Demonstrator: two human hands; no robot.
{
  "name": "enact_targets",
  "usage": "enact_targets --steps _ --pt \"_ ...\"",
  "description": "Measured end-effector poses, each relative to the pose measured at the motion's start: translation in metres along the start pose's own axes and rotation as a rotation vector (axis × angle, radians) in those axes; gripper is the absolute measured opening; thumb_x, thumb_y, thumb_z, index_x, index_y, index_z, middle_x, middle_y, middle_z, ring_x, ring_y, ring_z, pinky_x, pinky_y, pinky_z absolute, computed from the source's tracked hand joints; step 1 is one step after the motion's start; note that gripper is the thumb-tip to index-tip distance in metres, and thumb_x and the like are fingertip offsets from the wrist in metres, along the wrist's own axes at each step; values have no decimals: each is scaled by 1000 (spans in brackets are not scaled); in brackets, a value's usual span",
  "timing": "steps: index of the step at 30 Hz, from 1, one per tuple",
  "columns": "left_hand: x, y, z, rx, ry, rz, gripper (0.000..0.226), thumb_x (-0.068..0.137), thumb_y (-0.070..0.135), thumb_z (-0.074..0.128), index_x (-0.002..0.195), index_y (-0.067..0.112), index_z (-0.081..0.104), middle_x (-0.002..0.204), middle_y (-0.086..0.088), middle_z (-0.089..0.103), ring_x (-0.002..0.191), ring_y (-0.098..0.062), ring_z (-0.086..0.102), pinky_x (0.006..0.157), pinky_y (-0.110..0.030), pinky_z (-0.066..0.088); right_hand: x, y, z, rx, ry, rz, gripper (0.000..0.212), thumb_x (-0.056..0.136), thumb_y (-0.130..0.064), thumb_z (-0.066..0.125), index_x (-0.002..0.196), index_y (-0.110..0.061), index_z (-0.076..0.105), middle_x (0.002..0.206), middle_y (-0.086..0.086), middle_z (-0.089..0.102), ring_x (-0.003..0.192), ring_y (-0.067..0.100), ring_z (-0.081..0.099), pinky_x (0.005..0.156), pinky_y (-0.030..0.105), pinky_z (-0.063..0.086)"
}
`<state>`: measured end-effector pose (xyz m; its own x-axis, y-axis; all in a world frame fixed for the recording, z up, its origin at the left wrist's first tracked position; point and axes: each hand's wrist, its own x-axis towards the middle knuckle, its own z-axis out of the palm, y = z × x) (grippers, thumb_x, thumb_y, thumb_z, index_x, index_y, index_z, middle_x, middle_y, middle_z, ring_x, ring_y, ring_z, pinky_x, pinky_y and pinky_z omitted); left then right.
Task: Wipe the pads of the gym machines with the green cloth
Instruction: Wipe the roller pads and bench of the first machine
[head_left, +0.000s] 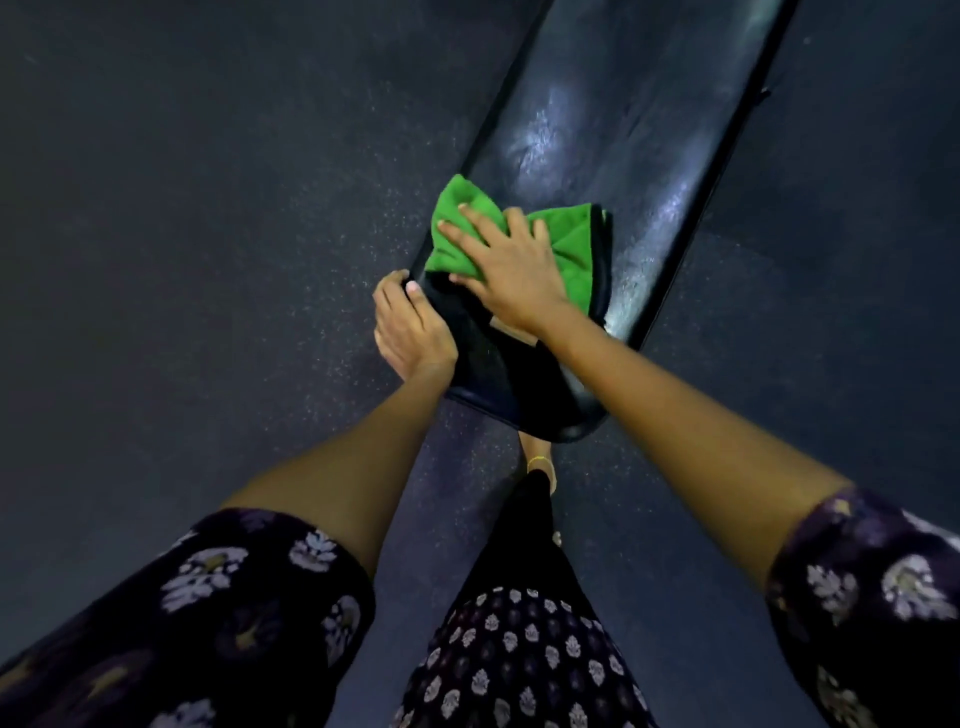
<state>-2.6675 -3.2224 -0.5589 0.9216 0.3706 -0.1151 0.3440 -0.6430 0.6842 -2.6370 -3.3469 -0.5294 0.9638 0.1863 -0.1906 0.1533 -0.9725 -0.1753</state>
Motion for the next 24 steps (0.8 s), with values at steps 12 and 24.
enact_targets --steps 12,24 --pt "0 -8 0 -156 31 -13 45 95 32 28 119 10 60 119 -5 62 109 -23 56 96 -38 37 -177 2 47 -239 109 -293 74 75 -40 66 141 -35 31 148 1 41 103 33 38 80 40 30" --pt "36 -32 -45 -749 -490 -380 61 101 48 13 130 6 47 129 -11 57 118 -20 51 102 -30 40 -192 -9 48 -389 113 -258 64 80 -36 42 142 -39 28 149 0 27 101 33 39 81 43 31"
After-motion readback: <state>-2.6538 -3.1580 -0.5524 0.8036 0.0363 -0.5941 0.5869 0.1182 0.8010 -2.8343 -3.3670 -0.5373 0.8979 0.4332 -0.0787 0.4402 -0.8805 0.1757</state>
